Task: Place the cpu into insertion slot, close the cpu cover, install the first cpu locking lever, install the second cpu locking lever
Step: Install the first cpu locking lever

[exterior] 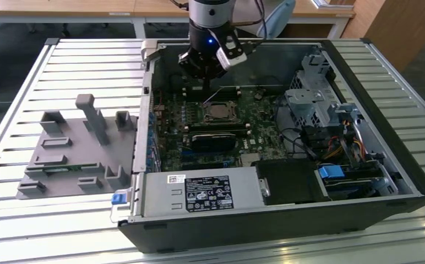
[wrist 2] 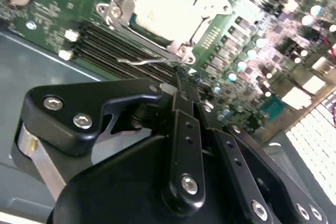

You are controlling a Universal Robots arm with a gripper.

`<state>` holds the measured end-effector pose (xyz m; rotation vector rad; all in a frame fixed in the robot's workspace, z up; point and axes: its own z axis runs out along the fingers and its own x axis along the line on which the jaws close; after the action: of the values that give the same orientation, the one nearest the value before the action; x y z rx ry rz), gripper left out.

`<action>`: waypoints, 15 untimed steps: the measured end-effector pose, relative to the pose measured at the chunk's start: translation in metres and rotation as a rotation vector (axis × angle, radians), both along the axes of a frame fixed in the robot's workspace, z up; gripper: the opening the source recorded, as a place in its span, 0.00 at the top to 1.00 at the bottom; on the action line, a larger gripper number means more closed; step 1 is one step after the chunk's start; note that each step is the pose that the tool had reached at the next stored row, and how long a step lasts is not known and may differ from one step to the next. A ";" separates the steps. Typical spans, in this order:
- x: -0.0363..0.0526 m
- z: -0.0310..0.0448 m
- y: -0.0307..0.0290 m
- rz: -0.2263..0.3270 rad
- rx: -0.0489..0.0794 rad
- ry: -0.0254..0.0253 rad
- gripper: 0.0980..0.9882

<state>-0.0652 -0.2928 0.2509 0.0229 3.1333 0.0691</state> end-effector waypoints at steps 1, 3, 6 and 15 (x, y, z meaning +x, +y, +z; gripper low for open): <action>0.0003 -0.0001 -0.0001 0.000 0.007 0.0001 0.99; 0.0003 -0.0004 -0.0010 0.000 0.034 -0.0003 0.99; 0.0017 -0.0018 -0.0013 0.000 0.058 -0.0014 0.99; 0.0109 -0.0095 -0.0013 0.001 0.058 -0.0017 0.99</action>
<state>-0.0543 -0.2941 0.2414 0.0222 3.1287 0.1602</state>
